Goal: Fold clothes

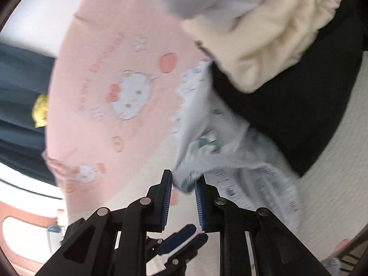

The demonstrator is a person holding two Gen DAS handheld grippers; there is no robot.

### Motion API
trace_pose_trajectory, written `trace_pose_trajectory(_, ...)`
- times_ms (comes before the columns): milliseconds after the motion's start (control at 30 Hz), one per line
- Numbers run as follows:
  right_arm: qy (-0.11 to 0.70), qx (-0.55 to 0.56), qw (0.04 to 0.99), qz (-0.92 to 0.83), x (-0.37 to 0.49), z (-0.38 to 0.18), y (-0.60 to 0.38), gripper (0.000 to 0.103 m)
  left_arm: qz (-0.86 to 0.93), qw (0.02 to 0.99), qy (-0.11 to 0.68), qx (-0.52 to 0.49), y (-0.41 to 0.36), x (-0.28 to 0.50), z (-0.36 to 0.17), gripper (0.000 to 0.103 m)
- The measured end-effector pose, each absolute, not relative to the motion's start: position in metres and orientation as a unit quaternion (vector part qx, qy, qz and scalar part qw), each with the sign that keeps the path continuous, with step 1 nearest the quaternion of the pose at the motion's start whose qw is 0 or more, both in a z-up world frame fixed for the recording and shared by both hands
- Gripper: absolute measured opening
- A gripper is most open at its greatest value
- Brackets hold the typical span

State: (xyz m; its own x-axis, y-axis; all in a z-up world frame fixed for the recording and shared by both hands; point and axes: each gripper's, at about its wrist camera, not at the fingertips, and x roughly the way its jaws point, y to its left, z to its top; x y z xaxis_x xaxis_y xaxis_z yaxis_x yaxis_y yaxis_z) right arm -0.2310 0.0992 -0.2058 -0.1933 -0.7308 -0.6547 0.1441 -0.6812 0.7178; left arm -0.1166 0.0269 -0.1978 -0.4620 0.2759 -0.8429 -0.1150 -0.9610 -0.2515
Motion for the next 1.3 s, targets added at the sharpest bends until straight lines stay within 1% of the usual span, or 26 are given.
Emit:
trace_pose_trajectory(67,-0.260,0.560,0.310,-0.723,-0.218,-0.200,0.091,0.015,0.854,0.109,-0.099,-0.498,-0.007,-0.107,-0.189,0.015)
trace_pose_trajectory(133,-0.251,0.562,0.311,-0.724,-0.202,-0.199,0.073,0.015,0.854,0.111,-0.120,-0.494,-0.030,-0.101,-0.186,0.016)
trace_pose_trajectory(200,-0.237,0.565,0.306,-0.729,-0.194,-0.200,0.058,0.015,0.853,0.103,-0.121,-0.497,-0.036,-0.107,-0.194,0.022)
trace_pose_trajectory(233,-0.226,0.567,0.297,-0.734,-0.203,-0.201,0.061,0.015,0.854,0.099,-0.117,-0.497,-0.040,-0.110,-0.201,0.032)
trace_pose_trajectory(267,-0.215,0.567,0.287,-0.741,-0.203,-0.199,0.061,0.015,0.856,0.096,-0.112,-0.496,-0.045,-0.113,-0.209,0.051)
trace_pose_trajectory(300,-0.204,0.566,0.275,-0.750,-0.196,-0.195,0.059,0.015,0.858,0.093,-0.109,-0.493,-0.047,-0.113,-0.208,0.061)
trace_pose_trajectory(333,-0.196,0.563,0.263,-0.759,-0.191,-0.191,0.060,0.015,0.860,0.095,-0.109,-0.490,-0.046,-0.126,-0.211,0.068)
trace_pose_trajectory(400,-0.195,0.556,0.249,-0.769,-0.189,-0.181,0.071,0.015,0.859,0.104,-0.116,-0.487,-0.044,-0.126,-0.202,0.068)
trace_pose_trajectory(433,-0.197,0.552,0.242,-0.773,-0.188,-0.177,0.081,0.019,0.857,0.106,-0.116,-0.490,-0.041,-0.128,-0.201,0.068)
trace_pose_trajectory(467,-0.197,0.550,0.235,-0.777,-0.185,-0.177,0.093,0.031,0.855,0.107,-0.116,-0.493,-0.039,-0.131,-0.201,0.068)
trace_pose_trajectory(500,-0.193,0.551,0.226,-0.780,-0.187,-0.177,0.100,0.038,0.854,0.108,-0.116,-0.496,-0.037,-0.133,-0.201,0.068)
trace_pose_trajectory(533,-0.184,0.556,0.213,-0.782,-0.193,-0.177,0.103,0.049,0.852,0.110,-0.113,-0.499,-0.033,-0.137,-0.202,0.068)
trace_pose_trajectory(667,-0.135,0.574,0.165,-0.790,-0.214,-0.185,0.113,0.050,0.847,0.119,-0.097,-0.509,-0.015,-0.157,-0.205,0.068)
trace_pose_trajectory(767,-0.146,0.590,0.149,-0.780,-0.221,-0.199,0.129,0.050,0.843,0.125,-0.086,-0.516,0.001,-0.172,-0.207,0.068)
trace_pose_trajectory(967,-0.314,0.582,0.160,-0.733,-0.229,-0.236,0.164,0.050,0.838,0.137,-0.050,-0.526,0.036,-0.204,-0.212,0.068)
trace_pose_trajectory(1067,-0.355,0.590,0.141,-0.711,-0.232,-0.251,0.178,0.050,0.830,0.146,-0.046,-0.537,0.050,-0.221,-0.216,0.068)
trace_pose_trajectory(1133,-0.402,0.593,0.123,-0.687,-0.232,-0.264,0.191,0.050,0.825,0.148,-0.051,-0.543,0.056,-0.231,-0.220,0.068)
trace_pose_trajectory(1300,-0.480,0.625,0.062,-0.613,-0.226,-0.301,0.216,0.050,0.822,0.131,-0.033,-0.553,0.067,-0.247,-0.229,0.068)
